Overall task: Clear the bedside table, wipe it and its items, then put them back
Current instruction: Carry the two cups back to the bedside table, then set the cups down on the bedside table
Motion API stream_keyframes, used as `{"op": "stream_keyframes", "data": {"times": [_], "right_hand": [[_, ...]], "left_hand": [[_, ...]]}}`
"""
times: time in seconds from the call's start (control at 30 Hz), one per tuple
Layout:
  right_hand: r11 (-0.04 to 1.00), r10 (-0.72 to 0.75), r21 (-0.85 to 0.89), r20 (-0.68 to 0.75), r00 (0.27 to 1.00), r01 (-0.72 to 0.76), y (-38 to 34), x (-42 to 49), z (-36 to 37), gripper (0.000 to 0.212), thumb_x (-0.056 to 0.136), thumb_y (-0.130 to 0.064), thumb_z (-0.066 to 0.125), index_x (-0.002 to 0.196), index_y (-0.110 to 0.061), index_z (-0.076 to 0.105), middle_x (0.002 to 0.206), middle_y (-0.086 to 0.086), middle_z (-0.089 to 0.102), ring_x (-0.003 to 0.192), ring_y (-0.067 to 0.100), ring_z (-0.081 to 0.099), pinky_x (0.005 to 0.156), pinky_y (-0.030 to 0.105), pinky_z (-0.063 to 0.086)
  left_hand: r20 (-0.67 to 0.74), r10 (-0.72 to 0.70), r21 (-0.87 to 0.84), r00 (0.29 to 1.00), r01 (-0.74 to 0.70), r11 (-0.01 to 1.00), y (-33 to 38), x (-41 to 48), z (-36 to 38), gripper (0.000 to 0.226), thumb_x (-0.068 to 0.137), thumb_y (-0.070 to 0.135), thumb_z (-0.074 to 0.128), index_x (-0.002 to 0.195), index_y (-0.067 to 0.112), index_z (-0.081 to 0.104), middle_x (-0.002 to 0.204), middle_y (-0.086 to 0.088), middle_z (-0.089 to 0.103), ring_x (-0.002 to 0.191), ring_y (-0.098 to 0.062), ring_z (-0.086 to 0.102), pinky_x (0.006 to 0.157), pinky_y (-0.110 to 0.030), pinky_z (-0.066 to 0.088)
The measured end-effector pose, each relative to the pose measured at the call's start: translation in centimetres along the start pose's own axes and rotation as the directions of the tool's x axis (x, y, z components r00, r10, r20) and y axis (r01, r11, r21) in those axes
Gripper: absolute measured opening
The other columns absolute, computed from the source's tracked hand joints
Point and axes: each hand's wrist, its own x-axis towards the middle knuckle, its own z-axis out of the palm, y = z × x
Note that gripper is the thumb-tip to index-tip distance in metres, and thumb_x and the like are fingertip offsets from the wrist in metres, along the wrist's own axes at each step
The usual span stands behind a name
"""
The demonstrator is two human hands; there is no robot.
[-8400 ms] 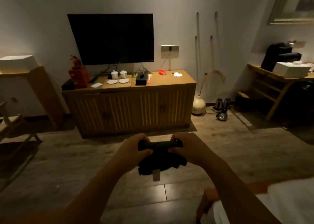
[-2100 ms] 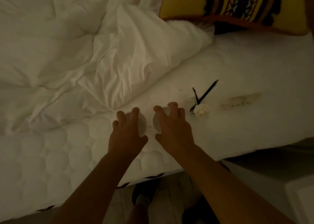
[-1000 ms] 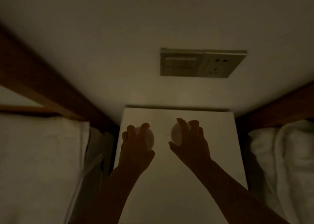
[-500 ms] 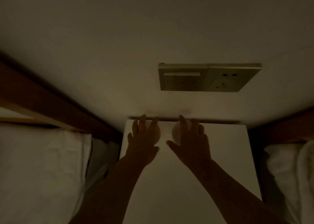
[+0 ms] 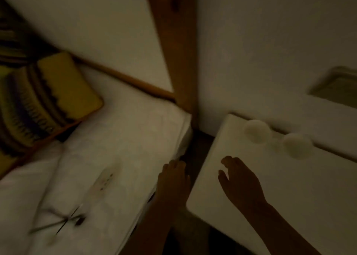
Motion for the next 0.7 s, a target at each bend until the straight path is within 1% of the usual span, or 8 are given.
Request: {"op": "stream_keyframes", "data": {"times": [0.1,0.23,0.4,0.47,0.53,0.6,0.63,0.7], "right_hand": [[0.999,-0.044,0.028,0.184,0.982,0.04,-5.6,-0.9,4.0,0.039,0.097,-0.034,0.05,0.134,-0.025,0.047,0.12,-0.005,0.062,0.106,0.01,0.06,0.085,0.021,0.045],[0.989,-0.146,0.058,0.329,0.933,0.134,-12.7,-1.5,9.3,0.035,0.097,-0.034,0.049,0.131,-0.024,0.049,0.098,-0.009,0.059,0.086,0.009,0.057,0.072,0.021,0.046],[0.973,-0.201,0.181,0.384,0.901,0.141,-19.7,-1.0,15.0,0.053,0.089,-0.033,0.066,0.136,-0.026,0.042,0.136,-0.002,0.045,0.094,0.009,0.053,0.077,0.021,0.047],[0.95,-0.23,0.292,0.408,0.883,0.113,-21.9,-0.1,17.3,0.069,0.084,-0.029,0.073,0.143,-0.026,0.036,0.145,-0.005,0.037,0.09,0.008,0.056,0.074,0.019,0.047],[0.923,-0.258,0.373,0.415,0.873,0.096,-23.5,1.4,19.2,0.083,0.08,-0.023,0.078,0.148,-0.029,0.03,0.149,-0.007,0.033,0.097,0.012,0.059,0.08,0.028,0.053],[0.895,-0.268,0.441,0.403,0.875,0.071,-24.7,3.1,21.3,0.094,0.076,-0.016,0.081,0.15,-0.035,0.025,0.151,-0.009,0.03,0.115,0.021,0.056,0.089,0.042,0.056],[0.877,-0.268,0.479,0.406,0.874,0.047,-25.1,3.9,21.9,0.096,0.076,-0.011,0.08,0.149,-0.037,0.024,0.15,-0.011,0.029,0.117,0.023,0.055,0.086,0.042,0.057],[0.854,-0.299,0.52,0.441,0.846,0.031,-25.6,5.3,23.2,0.095,0.077,-0.002,0.078,0.148,-0.04,0.027,0.145,-0.014,0.031,0.107,0.025,0.06,0.069,0.031,0.059]], "left_hand": [[-0.015,-0.142,-0.107,0.99,0.14,0.984,-7.0,-3.9,-0.4,0.03,0.098,0.033,0.042,0.124,0.02,0.05,0.116,0.001,0.056,0.109,-0.017,0.056,0.094,-0.03,0.047],[-0.035,-0.301,-0.188,0.953,0.29,0.938,-15.7,-8.5,0.0,0.036,0.098,0.041,0.04,0.131,0.029,0.043,0.124,0.008,0.055,0.113,-0.01,0.056,0.096,-0.025,0.046],[0.019,-0.488,-0.233,0.873,0.478,0.847,-24.2,-13.0,1.6,0.04,0.096,0.046,0.042,0.132,0.028,0.042,0.127,0.008,0.053,0.116,-0.01,0.053,0.098,-0.027,0.045],[0.026,-0.601,-0.267,0.799,0.585,0.766,-27.2,-14.3,2.5,0.055,0.094,0.048,0.045,0.141,0.023,0.032,0.139,0.0,0.043,0.124,-0.017,0.047,0.102,-0.034,0.044],[-0.01,-0.705,-0.306,0.709,0.669,0.677,-29.7,-14.7,3.0,0.079,0.089,0.052,0.053,0.15,0.017,0.017,0.15,-0.008,0.027,0.131,-0.025,0.039,0.104,-0.04,0.043],[-0.104,-0.744,-0.468,0.661,0.627,0.622,-32.0,-14.6,3.4,0.094,0.081,0.049,0.068,0.151,0.016,0.015,0.152,-0.006,0.022,0.132,-0.026,0.036,0.106,-0.042,0.042],[-0.15,-0.731,-0.547,0.666,0.56,0.622,-32.9,-14.3,3.4,0.098,0.077,0.045,0.074,0.151,0.018,0.017,0.152,-0.003,0.023,0.133,-0.025,0.034,0.108,-0.042,0.04],[-0.223,-0.667,-0.614,0.711,0.429,0.663,-34.6,-13.5,3.4,0.099,0.072,0.038,0.08,0.15,0.021,0.022,0.151,0.001,0.03,0.134,-0.022,0.032,0.111,-0.041,0.037]]}}
